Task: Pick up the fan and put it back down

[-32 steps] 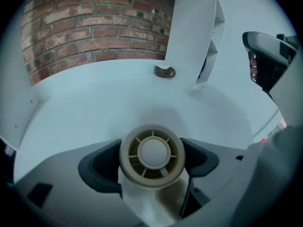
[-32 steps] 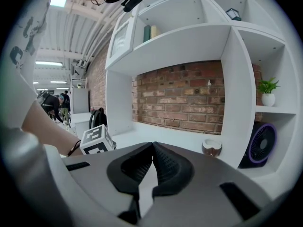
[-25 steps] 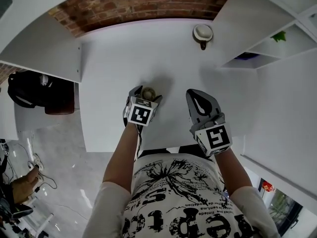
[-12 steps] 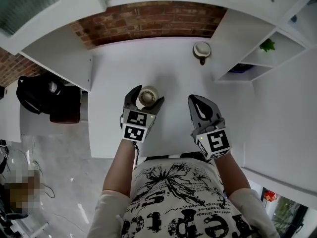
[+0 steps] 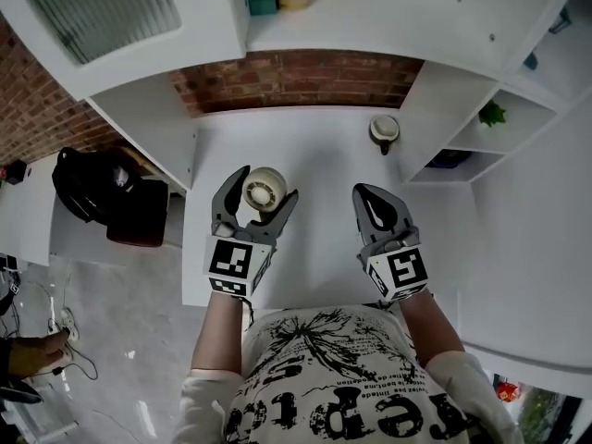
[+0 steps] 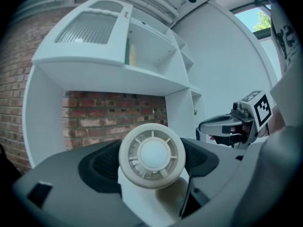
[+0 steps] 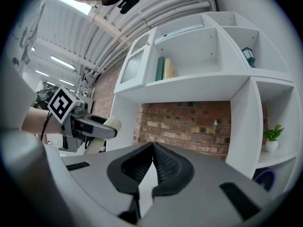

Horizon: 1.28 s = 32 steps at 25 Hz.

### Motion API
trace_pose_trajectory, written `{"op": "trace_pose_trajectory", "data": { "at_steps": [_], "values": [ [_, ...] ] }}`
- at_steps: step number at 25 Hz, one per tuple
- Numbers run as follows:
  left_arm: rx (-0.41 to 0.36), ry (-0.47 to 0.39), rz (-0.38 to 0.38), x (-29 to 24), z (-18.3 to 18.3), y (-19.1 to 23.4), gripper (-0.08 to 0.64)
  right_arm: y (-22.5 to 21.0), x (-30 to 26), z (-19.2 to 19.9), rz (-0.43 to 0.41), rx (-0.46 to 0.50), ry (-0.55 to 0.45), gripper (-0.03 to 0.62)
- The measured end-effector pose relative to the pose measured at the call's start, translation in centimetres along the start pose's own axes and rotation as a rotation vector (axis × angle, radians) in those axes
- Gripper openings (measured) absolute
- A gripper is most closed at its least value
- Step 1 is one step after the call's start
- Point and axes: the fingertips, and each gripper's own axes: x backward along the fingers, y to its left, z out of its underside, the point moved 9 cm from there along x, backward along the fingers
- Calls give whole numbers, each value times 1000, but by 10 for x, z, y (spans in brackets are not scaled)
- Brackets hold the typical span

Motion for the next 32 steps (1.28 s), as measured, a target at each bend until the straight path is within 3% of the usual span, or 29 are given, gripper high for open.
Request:
{"op": "trace_pose_trajectory", "data": {
  "at_steps": [5, 8, 14, 23, 32],
  "values": [
    [-28, -117, -52, 33, -27, 12, 387, 3, -7, -17, -11, 16, -50, 15],
    [-5, -209, -94, 44, -40, 17, 387, 4, -13, -23, -23, 18, -66, 15],
    [-20, -219, -92, 40, -45, 24, 388, -2, -27, -26, -33, 21, -76, 15],
    [-6, -167, -64, 22, -31, 30, 387, -6, -36, -17, -23, -5, -45, 15],
    [-14, 42, 41, -22, 21, 17, 387, -9, -37, 9, 6, -15, 2, 15]
  ]
}}
